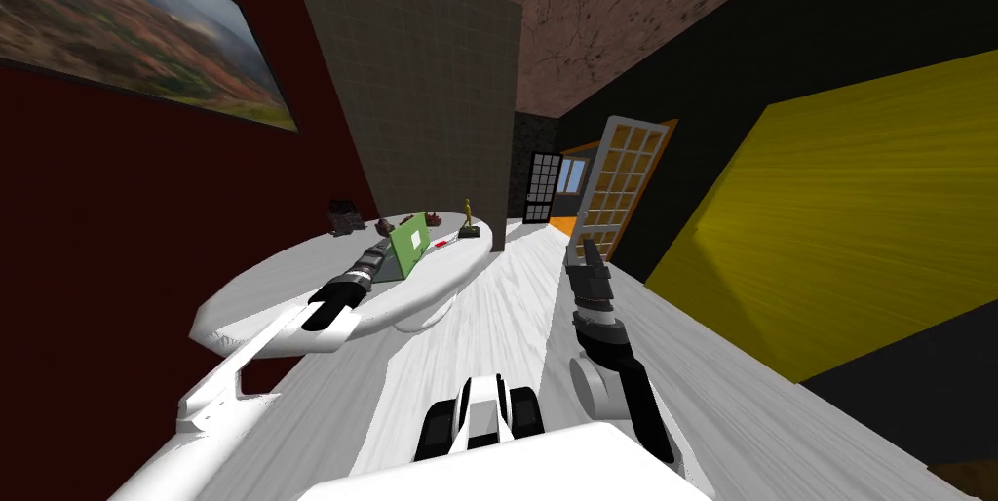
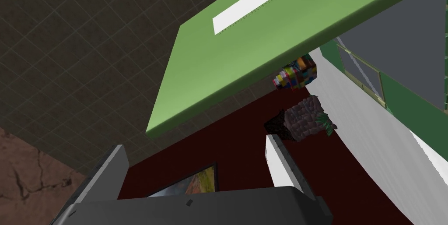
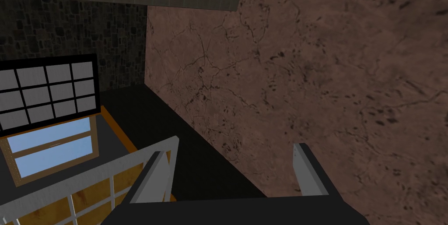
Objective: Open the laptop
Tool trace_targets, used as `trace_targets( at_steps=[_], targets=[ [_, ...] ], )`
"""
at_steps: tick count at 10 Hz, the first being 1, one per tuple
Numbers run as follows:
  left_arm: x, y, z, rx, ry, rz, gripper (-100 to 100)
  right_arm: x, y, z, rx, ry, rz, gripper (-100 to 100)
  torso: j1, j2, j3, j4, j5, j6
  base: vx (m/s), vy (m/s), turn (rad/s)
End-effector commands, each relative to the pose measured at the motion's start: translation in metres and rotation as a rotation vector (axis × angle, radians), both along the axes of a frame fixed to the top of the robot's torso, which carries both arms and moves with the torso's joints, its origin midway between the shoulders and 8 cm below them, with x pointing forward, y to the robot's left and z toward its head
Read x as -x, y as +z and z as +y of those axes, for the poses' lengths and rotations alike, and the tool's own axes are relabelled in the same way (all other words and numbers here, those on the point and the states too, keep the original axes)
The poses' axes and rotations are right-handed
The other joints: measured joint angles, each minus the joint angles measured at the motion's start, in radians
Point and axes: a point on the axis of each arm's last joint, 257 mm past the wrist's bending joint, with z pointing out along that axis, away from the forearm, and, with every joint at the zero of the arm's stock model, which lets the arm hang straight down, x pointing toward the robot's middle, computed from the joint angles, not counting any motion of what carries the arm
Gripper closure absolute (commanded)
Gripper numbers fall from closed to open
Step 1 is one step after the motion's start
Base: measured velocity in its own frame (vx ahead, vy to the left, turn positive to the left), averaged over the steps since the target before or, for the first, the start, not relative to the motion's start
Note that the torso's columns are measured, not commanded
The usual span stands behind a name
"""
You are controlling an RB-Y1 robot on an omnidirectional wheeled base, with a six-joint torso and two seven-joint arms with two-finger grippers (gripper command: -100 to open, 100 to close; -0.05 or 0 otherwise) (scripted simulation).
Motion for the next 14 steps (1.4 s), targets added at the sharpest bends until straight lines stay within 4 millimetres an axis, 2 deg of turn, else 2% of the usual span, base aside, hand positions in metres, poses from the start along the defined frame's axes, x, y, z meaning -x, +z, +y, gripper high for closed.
trace_targets(
  at_steps=[1,5,6,7,9,10,11,13,14],
  targets=[
    [-0.003,0.007,0.017,-0.012,0.046,0.015,-100,0.000,0.000,0.000,0.000,0.000,0.000,0,0.000,0.000,0.000,0.000,0.000,0.001,0.020,-0.007,-0.135],
    [-0.006,0.018,0.042,-0.027,0.110,0.030,-100,0.000,0.000,0.000,0.000,0.000,0.000,0,-0.001,-0.001,0.000,0.000,0.000,0.000,0.020,-0.007,-0.103],
    [-0.007,0.017,0.037,-0.025,0.098,0.026,-100,0.000,0.000,0.000,0.000,0.000,0.000,0,-0.001,-0.001,0.000,0.000,0.000,0.001,0.009,-0.001,-0.026],
    [-0.026,0.017,0.017,-0.037,0.034,0.028,-100,0.000,0.000,0.000,0.000,0.000,0.000,0,0.000,0.000,0.000,0.000,0.000,0.000,0.005,-0.040,0.246],
    [-0.031,0.007,0.023,-0.019,0.043,0.051,-100,0.000,0.000,0.000,0.000,0.000,0.000,0,-0.002,-0.001,0.000,0.000,-0.001,0.001,0.001,-0.038,0.052],
    [-0.048,0.012,0.001,-0.040,-0.022,0.039,-100,0.000,0.000,0.000,0.000,0.000,0.000,0,-0.001,-0.001,-0.001,-0.001,0.000,0.002,-0.005,-0.033,0.194],
    [-0.053,0.014,-0.001,-0.026,-0.029,0.038,-100,0.000,0.000,0.000,0.000,0.000,0.000,0,-0.002,-0.001,-0.001,-0.001,0.000,0.002,0.000,-0.044,0.147],
    [-0.054,-0.001,0.009,-0.014,-0.012,0.068,-100,0.000,0.000,0.000,0.000,0.000,0.000,0,-0.001,-0.002,-0.001,-0.001,0.000,0.003,0.001,-0.017,-0.004],
    [-0.070,0.008,-0.015,-0.036,-0.077,0.048,-100,0.000,0.000,0.000,0.000,0.000,0.000,0,0.000,-0.003,-0.002,-0.002,0.001,0.003,-0.010,-0.030,0.197]
  ],
)
